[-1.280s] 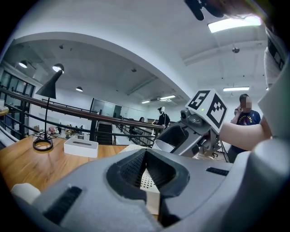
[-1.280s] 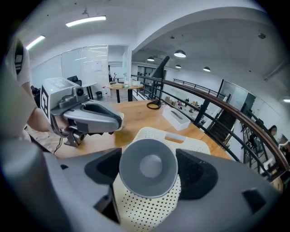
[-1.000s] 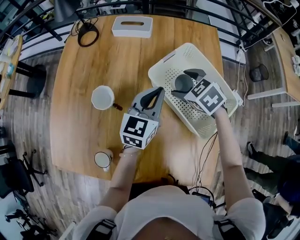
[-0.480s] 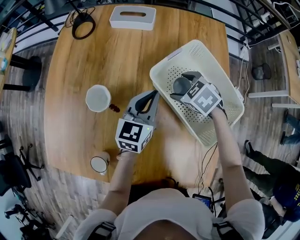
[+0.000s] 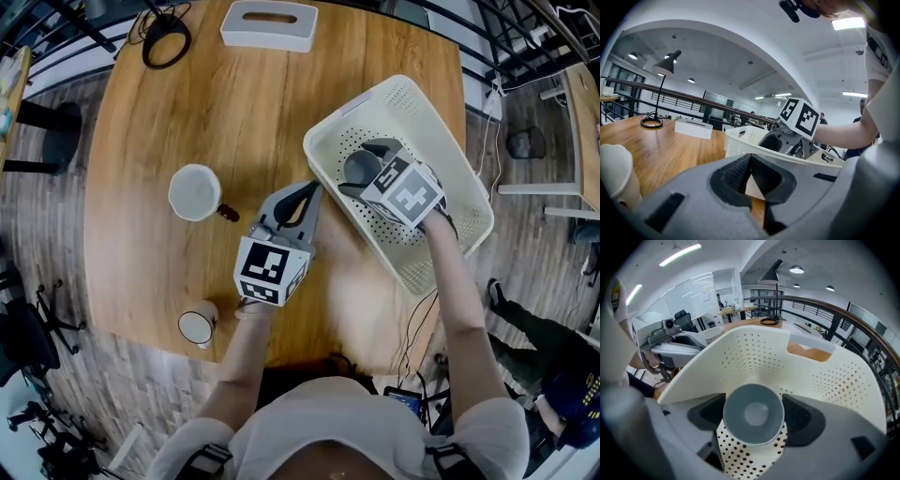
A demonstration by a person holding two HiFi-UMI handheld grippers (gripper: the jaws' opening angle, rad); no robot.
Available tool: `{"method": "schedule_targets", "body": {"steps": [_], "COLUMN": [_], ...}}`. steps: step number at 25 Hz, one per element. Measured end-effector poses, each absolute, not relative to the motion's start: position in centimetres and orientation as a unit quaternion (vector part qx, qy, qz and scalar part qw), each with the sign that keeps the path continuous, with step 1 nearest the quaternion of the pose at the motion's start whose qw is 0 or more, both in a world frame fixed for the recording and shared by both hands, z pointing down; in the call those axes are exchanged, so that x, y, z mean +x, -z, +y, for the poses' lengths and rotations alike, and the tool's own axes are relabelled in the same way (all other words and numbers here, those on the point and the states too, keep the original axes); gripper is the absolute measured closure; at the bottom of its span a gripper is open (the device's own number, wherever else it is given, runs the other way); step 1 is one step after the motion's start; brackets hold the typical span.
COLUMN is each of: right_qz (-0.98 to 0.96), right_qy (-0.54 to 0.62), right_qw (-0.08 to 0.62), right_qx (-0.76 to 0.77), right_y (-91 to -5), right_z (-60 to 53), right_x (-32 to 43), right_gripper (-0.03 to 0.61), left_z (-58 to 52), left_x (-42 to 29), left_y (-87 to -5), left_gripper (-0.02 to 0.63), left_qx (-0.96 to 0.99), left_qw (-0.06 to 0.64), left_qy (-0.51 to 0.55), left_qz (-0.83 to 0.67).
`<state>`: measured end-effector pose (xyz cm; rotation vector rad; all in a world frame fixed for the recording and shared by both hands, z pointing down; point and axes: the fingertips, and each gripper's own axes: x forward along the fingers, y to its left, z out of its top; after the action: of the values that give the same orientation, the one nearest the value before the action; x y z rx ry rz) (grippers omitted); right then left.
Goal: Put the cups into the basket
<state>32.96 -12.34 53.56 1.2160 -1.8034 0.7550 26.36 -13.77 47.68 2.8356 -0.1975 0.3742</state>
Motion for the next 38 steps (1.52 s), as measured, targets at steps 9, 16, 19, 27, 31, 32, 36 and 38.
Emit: {"method": "schedule_targets", "body": {"steps": [9, 16, 19, 27, 31, 32, 36, 38], "right_qz": [-0.722, -0.729, -0.732, -0.712, -0.691, -0.686, -0.644, -0.636], "right_qy": [-0.293, -0.273, -0.266, -0.257, -0.251, -0.249, -0.224, -0.224], "right_qw": [0.403, 0.404, 0.396, 0.391, 0.389, 0.391, 0.378, 0.362], "right_qx": [0.481, 0.48, 0.486, 0.524, 0.555, 0.56, 0.627, 0.644], "right_y": [-53.7, -53.5, -52.9, -50.9, -49.9, -49.8, -48.6, -48.3], "right_z": [-12.5, -12.7, -12.9, -12.2, -11.8, -11.6, -11.7, -11.5], "right_x": [32.9, 32.5, 32.5, 33.5, 34.1, 34.1, 35.4, 35.5], "right_gripper": [0.199, 0.196, 0.186, 0.186, 0.189, 0.192, 0.559, 0.566], "left_z": [-14.0, -14.0, -14.0, -13.7, -13.3, -13.3, -12.9, -12.7], "left_x": [26.4, 26.0, 25.8, 25.5, 25.1, 25.0, 24.8, 24.8], "left_y": [-48.4, -48.3, -48.1, -46.8, -46.2, -46.1, -45.7, -45.4], "left_gripper": [0.606, 0.606, 0.606, 0.606, 0.606, 0.606, 0.606, 0.606], "left_qx": [0.978, 0.977, 0.978, 0.98, 0.98, 0.98, 0.981, 0.981], "left_qw": [0.142, 0.143, 0.141, 0.132, 0.129, 0.129, 0.129, 0.127], "left_qy": [-0.137, -0.139, -0.138, -0.133, -0.132, -0.132, -0.131, -0.129], "left_qz": [-0.072, -0.072, -0.072, -0.071, -0.07, -0.07, -0.069, -0.068]}}
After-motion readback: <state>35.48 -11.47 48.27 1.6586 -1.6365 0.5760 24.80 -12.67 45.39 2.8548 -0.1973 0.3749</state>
